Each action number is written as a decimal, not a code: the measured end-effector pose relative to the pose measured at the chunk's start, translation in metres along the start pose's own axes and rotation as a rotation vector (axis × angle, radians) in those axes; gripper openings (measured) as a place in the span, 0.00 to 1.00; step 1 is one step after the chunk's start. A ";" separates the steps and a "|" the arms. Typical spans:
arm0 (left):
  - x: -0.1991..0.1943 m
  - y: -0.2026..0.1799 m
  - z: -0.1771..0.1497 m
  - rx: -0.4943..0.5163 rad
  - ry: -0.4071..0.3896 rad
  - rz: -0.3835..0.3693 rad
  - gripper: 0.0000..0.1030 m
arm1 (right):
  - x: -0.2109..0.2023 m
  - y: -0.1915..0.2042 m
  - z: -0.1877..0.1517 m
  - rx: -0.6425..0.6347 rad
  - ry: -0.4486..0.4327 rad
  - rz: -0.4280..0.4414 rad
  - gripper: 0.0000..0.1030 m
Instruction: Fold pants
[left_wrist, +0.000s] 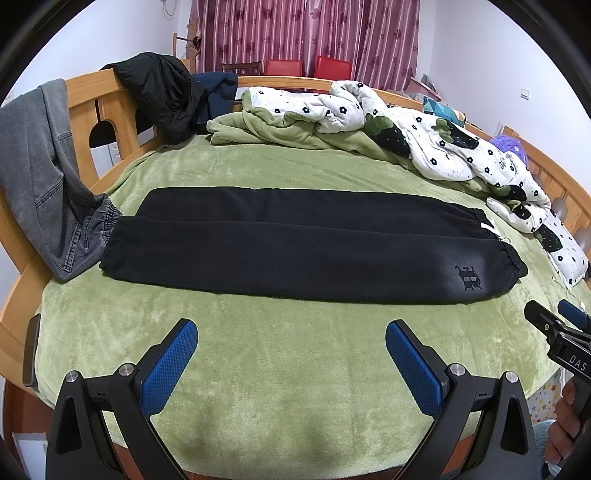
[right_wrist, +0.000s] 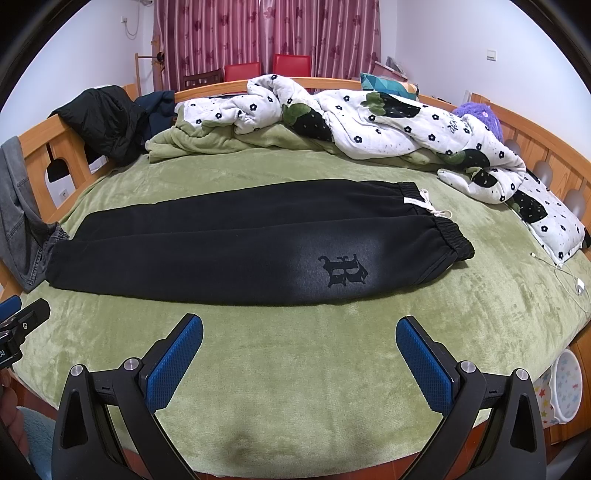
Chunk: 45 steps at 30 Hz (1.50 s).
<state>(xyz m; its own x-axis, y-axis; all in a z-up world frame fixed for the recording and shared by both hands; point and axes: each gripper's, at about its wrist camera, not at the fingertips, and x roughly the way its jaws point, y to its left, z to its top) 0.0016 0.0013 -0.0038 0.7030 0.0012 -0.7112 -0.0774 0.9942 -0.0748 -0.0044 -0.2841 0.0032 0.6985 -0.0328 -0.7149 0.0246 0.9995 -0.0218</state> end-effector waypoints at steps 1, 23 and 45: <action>0.001 0.000 0.000 0.000 0.000 0.000 1.00 | 0.000 0.001 0.000 0.001 0.000 0.000 1.00; 0.007 -0.003 -0.002 -0.009 -0.004 -0.045 1.00 | 0.005 0.003 0.002 -0.026 0.006 0.010 1.00; 0.145 0.135 -0.006 -0.238 0.116 -0.073 0.94 | 0.124 -0.102 0.030 0.057 0.067 0.029 0.87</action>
<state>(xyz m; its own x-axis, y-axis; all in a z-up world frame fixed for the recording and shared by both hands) 0.0887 0.1354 -0.1208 0.6281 -0.0957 -0.7722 -0.2027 0.9380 -0.2812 0.1015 -0.3901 -0.0625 0.6502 -0.0018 -0.7598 0.0473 0.9981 0.0382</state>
